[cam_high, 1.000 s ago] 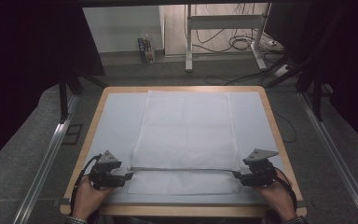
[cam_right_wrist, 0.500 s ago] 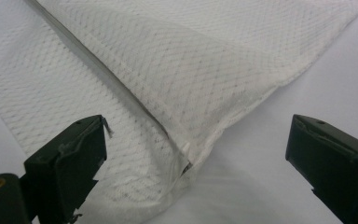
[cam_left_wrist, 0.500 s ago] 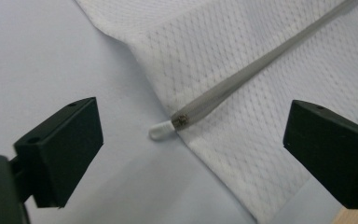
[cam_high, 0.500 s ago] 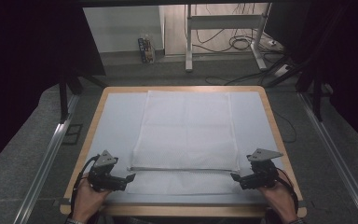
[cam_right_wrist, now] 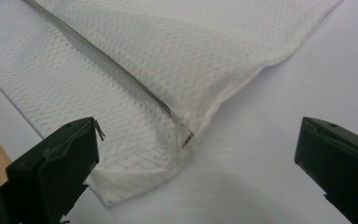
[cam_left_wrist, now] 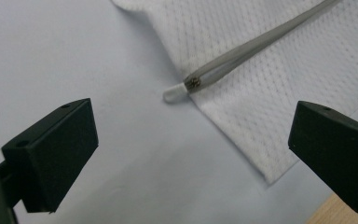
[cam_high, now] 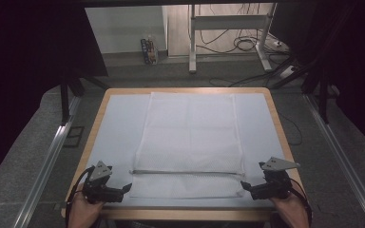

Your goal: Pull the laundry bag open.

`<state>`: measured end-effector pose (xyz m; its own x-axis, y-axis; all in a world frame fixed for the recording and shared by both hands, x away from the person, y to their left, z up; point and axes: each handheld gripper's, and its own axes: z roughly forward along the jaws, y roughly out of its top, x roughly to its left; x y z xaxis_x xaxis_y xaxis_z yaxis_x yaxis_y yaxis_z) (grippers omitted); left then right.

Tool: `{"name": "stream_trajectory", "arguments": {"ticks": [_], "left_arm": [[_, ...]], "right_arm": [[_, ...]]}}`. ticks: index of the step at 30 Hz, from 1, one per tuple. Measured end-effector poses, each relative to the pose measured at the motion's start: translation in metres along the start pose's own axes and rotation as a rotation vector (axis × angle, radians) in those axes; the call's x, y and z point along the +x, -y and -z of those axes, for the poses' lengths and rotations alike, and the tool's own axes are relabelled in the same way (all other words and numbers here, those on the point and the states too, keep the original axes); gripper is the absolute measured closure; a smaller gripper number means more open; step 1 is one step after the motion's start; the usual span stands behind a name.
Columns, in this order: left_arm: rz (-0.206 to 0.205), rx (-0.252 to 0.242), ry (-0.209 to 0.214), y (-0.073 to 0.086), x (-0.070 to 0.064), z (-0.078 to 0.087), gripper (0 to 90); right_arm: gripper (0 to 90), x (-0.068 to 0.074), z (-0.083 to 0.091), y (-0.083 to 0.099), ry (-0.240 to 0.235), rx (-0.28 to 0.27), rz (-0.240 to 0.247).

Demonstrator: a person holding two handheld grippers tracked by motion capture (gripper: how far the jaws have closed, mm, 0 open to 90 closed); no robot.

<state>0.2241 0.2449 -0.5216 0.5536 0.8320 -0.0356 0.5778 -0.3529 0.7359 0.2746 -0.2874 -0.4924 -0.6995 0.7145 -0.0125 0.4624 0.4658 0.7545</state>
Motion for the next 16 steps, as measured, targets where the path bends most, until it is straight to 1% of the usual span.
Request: {"name": "stream_trajectory", "arguments": {"ticks": [3,6,9,11,13,16], "left_arm": [[0.001,0.013,-0.007,0.004,-0.001,0.000,0.7],[-0.010,0.010,-0.040,0.004,-0.003,0.001,0.1],[-0.023,0.027,-0.058,0.004,-0.005,0.000,0.1],[-0.041,0.043,-0.071,0.004,-0.007,-0.002,0.1],[-0.052,0.055,-0.077,0.003,-0.009,-0.003,0.1],[-0.057,0.062,-0.079,0.003,-0.009,-0.004,0.3]], "right_arm": [[0.0,0.000,0.003,0.005,0.003,0.007,-0.012],[0.0,-0.001,0.004,0.011,0.006,0.022,-0.022],[0.0,-0.002,0.004,0.016,-0.004,0.043,-0.031],[0.0,0.000,0.004,0.016,0.006,0.033,-0.026],[0.0,0.000,0.004,0.016,0.010,0.041,-0.017],[0.0,0.000,0.003,0.016,0.011,0.049,-0.019]]}}
